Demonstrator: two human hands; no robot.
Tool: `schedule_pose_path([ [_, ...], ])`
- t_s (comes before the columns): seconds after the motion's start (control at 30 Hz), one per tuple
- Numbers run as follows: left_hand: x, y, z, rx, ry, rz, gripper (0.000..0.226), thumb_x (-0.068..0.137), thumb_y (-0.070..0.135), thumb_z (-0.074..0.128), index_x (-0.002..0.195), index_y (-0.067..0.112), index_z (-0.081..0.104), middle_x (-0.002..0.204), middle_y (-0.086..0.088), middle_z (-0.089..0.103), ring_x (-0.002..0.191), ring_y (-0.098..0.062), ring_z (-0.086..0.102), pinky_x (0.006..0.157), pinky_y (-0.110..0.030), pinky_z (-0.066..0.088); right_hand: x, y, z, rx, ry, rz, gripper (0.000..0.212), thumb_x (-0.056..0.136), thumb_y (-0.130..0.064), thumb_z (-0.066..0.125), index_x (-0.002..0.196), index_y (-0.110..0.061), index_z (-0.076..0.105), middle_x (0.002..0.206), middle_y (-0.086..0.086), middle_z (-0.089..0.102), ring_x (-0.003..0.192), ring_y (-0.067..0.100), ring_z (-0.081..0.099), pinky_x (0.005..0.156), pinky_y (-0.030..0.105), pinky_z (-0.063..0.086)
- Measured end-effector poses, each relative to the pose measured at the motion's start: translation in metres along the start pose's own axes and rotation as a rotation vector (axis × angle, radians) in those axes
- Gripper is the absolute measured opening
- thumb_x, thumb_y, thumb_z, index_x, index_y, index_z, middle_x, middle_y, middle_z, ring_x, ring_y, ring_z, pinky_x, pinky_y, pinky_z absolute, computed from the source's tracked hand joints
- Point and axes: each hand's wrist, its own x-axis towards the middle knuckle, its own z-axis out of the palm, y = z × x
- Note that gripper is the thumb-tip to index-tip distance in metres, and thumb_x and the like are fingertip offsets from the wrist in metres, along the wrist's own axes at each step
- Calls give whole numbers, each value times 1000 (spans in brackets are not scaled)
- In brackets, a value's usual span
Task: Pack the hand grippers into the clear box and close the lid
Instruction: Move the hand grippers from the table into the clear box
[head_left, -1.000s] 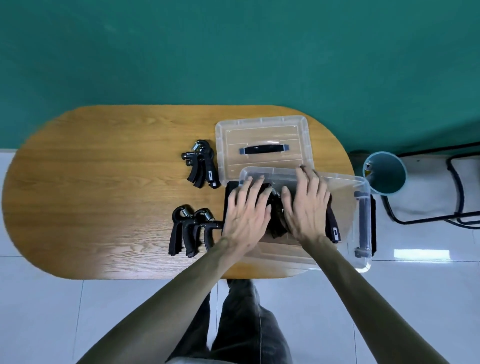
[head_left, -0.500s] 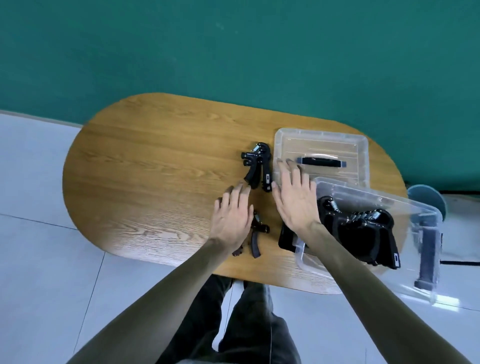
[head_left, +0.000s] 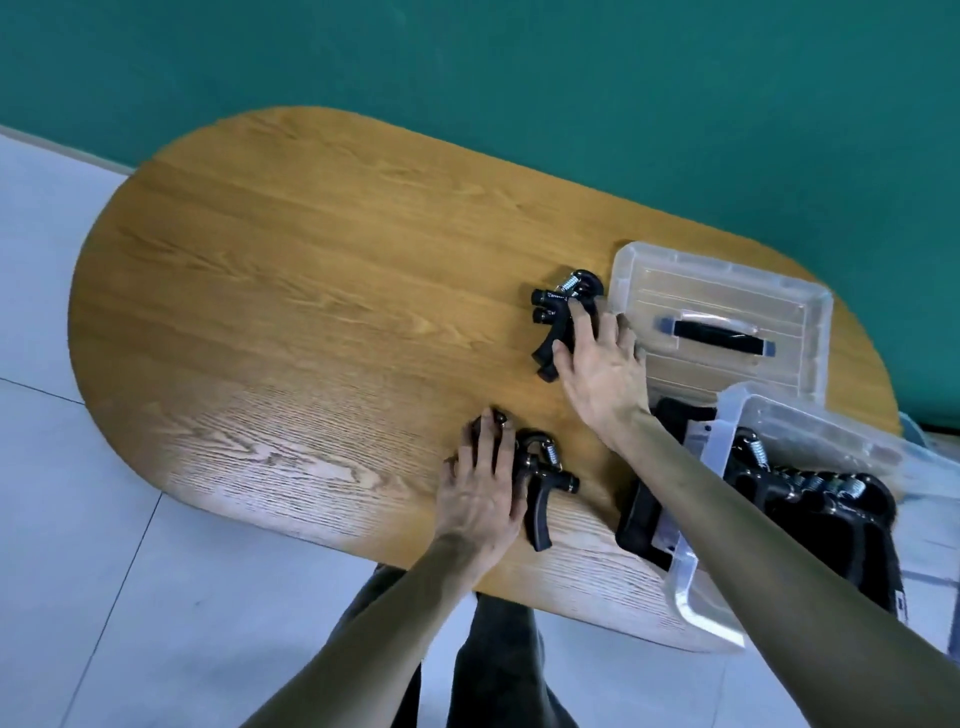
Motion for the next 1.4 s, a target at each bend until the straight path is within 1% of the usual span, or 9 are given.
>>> schedule_pose_path([
  [0.1, 3, 2, 10, -14, -2, -34, 73, 105, 57, 12, 155, 21, -28, 162, -11, -34, 154, -38, -1, 119, -58, 19, 14, -3, 15, -2, 3, 34, 64, 105, -46, 34, 159, -24, 9, 168, 14, 3, 151, 47, 12, 116, 62, 25],
  [0.23, 3, 1, 19, -45, 56, -33, 73, 103, 55, 9, 157, 18, -24, 164, -14, -30, 153, -42, 8, 115, -54, 32, 26, -11, 30, 2, -16, 41, 69, 105, -51, 33, 161, -28, -1, 168, 9, -13, 152, 46, 3, 120, 59, 9],
  [0.37, 6, -3, 17, -87, -12, 13, 72, 103, 49, 9, 148, 23, -41, 155, -7, -48, 154, -38, -9, 121, -53, 22, 31, -14, 38, 23, -37, 69, 74, 103, -55, 31, 158, -35, -14, 166, 8, -23, 151, 44, -6, 106, 51, -11],
  [0.53, 9, -6, 19, -71, 32, 22, 92, 106, 33, 40, 147, 22, -42, 154, -9, -50, 151, -40, 12, 115, -55, 34, 38, -16, 41, 117, -8, 105, 81, 100, -40, 46, 160, -34, -8, 167, 8, -20, 151, 49, 4, 119, 62, 16],
  [0.6, 10, -6, 20, -39, 59, 20, 104, 101, 20, 54, 148, 21, -40, 154, -10, -48, 137, -34, 35, 106, -49, 43, 43, -15, 42, 129, 30, 113, 80, 100, -37, 48, 160, -33, -5, 168, 9, -16, 148, 50, 15, 115, 61, 32],
  [0.7, 11, -7, 16, -2, 30, 38, 110, 97, 12, 57, 147, 21, -41, 154, -11, -49, 121, -27, 43, 99, -45, 44, 46, -13, 42, 108, 74, 99, 79, 99, -30, 47, 161, -32, -2, 168, 12, -13, 138, 49, 30, 105, 56, 45],
  [0.93, 13, -15, 7, 3, -22, 49, 110, 98, 12, 57, 148, 23, -40, 153, -10, -50, 128, -31, 38, 107, -49, 40, 43, -11, 44, 69, 110, 73, 76, 99, -23, 45, 161, -31, 2, 168, 9, -15, 135, 47, 31, 109, 61, 32],
  [1.17, -1, -11, -34, 43, 14, 32, 92, 105, 19, 44, 150, 19, -36, 152, -11, -51, 129, -32, 35, 111, -50, 36, 4, -14, 15, 138, 156, 48, 73, 97, -31, 40, 161, -33, 5, 168, 9, -14, 124, 39, 31, 99, 56, 44],
  [1.4, -12, 22, -103, 167, 187, 21, 89, 106, 17, 40, 150, 16, -36, 155, -17, -46, 110, -28, 37, 95, -42, 41, -48, -7, -57, 64, 301, 4, 71, 98, -26, 56, 160, -23, 20, 168, 18, -3, 102, 37, 39, 84, 50, 48],
])
